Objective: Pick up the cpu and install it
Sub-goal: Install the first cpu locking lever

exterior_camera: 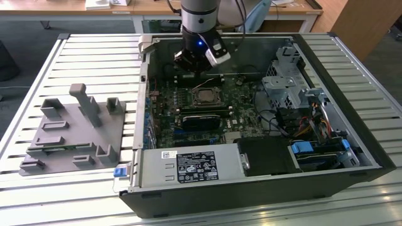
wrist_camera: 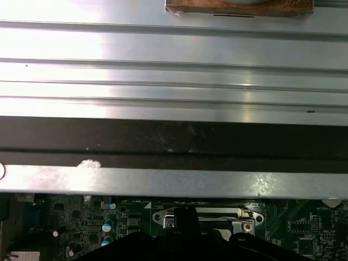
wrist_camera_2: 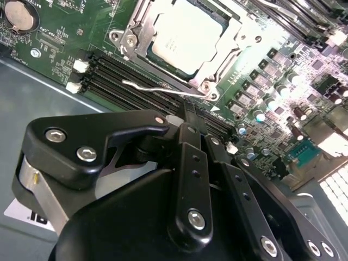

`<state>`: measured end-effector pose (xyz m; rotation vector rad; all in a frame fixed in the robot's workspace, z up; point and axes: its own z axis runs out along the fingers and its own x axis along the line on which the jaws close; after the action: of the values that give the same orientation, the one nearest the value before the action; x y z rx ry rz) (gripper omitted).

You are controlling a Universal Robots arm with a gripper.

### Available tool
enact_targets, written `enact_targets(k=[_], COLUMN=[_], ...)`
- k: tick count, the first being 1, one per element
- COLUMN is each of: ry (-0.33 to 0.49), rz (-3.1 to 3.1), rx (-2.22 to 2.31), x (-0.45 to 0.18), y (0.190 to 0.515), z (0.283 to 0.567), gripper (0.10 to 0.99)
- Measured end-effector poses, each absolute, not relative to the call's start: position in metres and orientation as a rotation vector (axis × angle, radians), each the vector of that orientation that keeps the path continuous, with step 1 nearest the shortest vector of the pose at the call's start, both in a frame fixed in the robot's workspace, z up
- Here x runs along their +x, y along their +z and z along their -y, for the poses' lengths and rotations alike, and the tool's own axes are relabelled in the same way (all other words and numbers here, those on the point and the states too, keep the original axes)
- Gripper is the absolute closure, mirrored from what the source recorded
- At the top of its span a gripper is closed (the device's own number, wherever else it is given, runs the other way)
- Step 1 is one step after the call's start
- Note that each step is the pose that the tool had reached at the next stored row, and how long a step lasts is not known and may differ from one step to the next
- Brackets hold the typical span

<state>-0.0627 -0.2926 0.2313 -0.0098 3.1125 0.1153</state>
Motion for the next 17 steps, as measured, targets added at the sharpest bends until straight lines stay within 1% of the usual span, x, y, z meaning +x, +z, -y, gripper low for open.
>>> enact_targets(k=[11,17], ry=[0.122,0.149], rz=[-3.112,-3.111], rx=[-0.009,-0.009], x=[-0.0586,-0.0573], y=[0.2268,0.2243], z=[0.2926,0.2925], gripper=[0.98,0.98])
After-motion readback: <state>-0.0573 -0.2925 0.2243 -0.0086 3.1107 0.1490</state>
